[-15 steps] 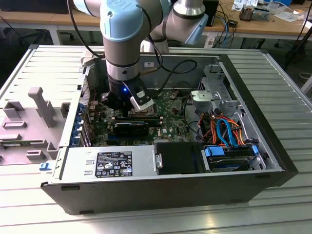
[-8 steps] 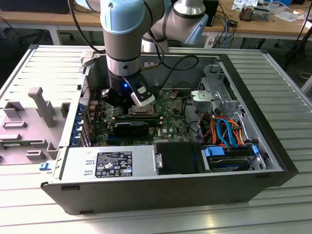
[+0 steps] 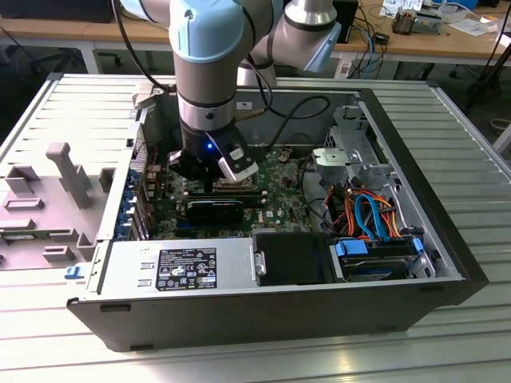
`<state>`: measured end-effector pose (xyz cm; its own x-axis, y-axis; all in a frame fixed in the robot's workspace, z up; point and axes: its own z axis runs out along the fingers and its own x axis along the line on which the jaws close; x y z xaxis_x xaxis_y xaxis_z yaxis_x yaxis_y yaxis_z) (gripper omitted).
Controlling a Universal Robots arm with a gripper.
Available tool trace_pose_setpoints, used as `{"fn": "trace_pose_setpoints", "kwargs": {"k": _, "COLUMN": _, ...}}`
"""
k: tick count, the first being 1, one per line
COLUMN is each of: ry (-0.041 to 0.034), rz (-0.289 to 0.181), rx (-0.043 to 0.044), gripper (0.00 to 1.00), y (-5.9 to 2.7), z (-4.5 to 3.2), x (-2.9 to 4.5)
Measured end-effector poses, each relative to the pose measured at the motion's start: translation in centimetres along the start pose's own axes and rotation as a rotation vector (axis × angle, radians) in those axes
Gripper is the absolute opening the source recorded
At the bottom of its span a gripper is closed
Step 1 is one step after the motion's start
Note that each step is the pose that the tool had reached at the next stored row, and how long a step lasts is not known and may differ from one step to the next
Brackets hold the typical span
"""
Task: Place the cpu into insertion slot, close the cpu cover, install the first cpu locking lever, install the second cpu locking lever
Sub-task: 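Install the second cpu locking lever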
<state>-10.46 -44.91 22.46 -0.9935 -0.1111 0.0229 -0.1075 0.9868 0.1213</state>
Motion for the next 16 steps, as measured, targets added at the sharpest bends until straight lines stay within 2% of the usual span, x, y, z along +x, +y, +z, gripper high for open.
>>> {"fn": "trace_pose_setpoints", "kwargs": {"k": 2, "ry": -0.0003, "rz": 0.000, "rx": -0.0020, "gripper": 0.11, "y": -0.07, "z": -0.01, "x": 0.01}}
{"fn": "trace_pose_setpoints", "kwargs": {"k": 4, "ry": -0.0031, "rz": -0.001, "rx": -0.0302, "gripper": 0.11, "y": -0.08, "z": 0.01, "x": 0.00}}
{"fn": "trace_pose_setpoints", "kwargs": {"k": 6, "ry": -0.0055, "rz": -0.002, "rx": -0.0528, "gripper": 0.11, "y": -0.08, "z": 0.00, "x": 0.01}}
{"fn": "trace_pose_setpoints", "kwargs": {"k": 12, "ry": -0.0066, "rz": -0.002, "rx": -0.0533, "gripper": 0.11, "y": -0.11, "z": -0.94, "x": 0.06}}
{"fn": "trace_pose_setpoints", "kwargs": {"k": 16, "ry": -0.0086, "rz": -0.002, "rx": -0.0527, "gripper": 0.11, "y": 0.08, "z": -2.62, "x": 0.12}}
